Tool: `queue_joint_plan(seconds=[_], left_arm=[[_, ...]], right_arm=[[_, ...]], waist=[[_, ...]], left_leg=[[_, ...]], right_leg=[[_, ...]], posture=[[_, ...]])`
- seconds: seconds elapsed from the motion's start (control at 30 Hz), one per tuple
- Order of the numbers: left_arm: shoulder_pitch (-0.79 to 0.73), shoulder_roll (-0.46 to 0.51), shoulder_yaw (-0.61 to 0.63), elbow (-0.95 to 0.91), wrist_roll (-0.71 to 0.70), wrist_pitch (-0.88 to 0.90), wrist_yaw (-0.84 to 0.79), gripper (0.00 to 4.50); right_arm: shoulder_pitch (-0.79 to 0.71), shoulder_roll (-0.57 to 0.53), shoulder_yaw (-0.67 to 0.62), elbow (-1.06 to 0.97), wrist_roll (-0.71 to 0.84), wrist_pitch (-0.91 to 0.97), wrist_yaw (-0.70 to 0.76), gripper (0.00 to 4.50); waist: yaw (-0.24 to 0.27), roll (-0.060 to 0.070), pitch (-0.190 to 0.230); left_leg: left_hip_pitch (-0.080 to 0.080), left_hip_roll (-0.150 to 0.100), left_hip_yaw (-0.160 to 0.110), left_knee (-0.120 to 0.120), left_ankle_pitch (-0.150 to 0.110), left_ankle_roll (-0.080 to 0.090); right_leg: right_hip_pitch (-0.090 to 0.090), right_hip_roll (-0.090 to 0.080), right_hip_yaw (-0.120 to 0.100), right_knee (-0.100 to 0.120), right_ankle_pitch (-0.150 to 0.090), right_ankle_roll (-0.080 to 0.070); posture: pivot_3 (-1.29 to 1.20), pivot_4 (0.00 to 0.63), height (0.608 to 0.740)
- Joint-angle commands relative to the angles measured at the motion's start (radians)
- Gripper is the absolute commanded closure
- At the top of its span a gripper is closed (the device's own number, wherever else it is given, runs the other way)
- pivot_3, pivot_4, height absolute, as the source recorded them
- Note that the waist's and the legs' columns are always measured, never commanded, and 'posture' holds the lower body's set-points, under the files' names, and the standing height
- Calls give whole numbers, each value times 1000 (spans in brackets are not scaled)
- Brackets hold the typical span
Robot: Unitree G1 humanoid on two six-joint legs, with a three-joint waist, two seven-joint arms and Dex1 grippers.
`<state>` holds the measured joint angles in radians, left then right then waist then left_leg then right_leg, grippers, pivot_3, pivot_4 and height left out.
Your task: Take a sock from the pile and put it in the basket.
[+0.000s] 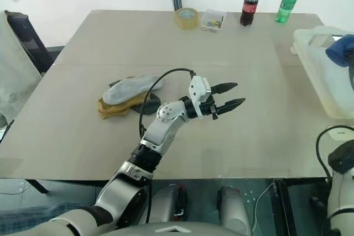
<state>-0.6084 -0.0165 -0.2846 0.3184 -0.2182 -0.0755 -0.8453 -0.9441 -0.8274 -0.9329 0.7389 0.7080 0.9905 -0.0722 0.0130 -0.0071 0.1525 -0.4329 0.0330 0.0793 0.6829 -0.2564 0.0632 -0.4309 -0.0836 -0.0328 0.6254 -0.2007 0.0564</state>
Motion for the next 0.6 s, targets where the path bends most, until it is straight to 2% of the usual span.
queue_joint_plan(seconds=[0.03, 0.07, 0.1, 0.2, 0.23, 0.37, 0.47, 0.6], left_arm=[[13, 2, 1, -42, -6, -5, -12, 1820], [15, 5, 1, -43, -4, -6, -13, 1820], [17, 6, 1, -45, -4, -6, -13, 1820], [20, 8, -1, -52, -2, -7, -10, 1820], [20, 8, 1, -55, -1, -2, -5, 1820], [25, 15, 1, -67, 5, 8, 5, 1820], [32, 27, 2, -79, 10, 10, 7, 1820], [34, 59, 6, -65, 45, 16, 32, 1820]], right_arm=[[-29, -38, -49, 95, 8, -90, -52, 2811], [-23, -38, -50, 120, 5, -110, -61, 2145], [-20, -39, -48, 137, 4, -122, -65, 1689], [5, -44, -33, 154, -8, -157, -75, 590], [19, -35, -19, 101, -7, -146, -74, 139], [88, -13, 26, -106, 8, -57, -90, 59], [196, 5, 63, -339, 14, 31, -105, 59], [218, 108, 17, -697, 151, 187, -191, 59]], waist=[[0, 0, 0], [0, 1, 0], [-1, 1, 0], [0, 1, 1], [2, 1, 1], [1, 2, 1], [1, 3, 1], [-7, 4, 0]], left_leg=[[0, 0, 0, 0, 0, 0], [0, 0, 0, -1, 0, 0], [0, 0, 1, -1, 0, 0], [0, 0, 1, -1, 0, 0], [0, 0, 1, 0, 0, 0], [0, 0, 1, 0, 0, 0], [0, 1, 1, -1, 0, 0], [1, 3, 2, 0, 0, 0]], right_leg=[[0, 0, 0, 0, 0, 0], [0, 0, 0, 0, 0, 0], [0, 0, 1, 0, 0, 0], [0, 0, 2, 0, 0, 0], [0, 0, 2, 0, 0, 0], [0, 0, 2, 0, 0, 0], [-1, 0, 2, 0, 0, 1], [-1, 2, 3, 1, 0, 1]], posture=[[0, 150, 740], [0, 150, 740], [0, 150, 740], [0, 150, 740], [0, 150, 740], [0, 150, 740], [0, 150, 740], [0, 150, 740]])
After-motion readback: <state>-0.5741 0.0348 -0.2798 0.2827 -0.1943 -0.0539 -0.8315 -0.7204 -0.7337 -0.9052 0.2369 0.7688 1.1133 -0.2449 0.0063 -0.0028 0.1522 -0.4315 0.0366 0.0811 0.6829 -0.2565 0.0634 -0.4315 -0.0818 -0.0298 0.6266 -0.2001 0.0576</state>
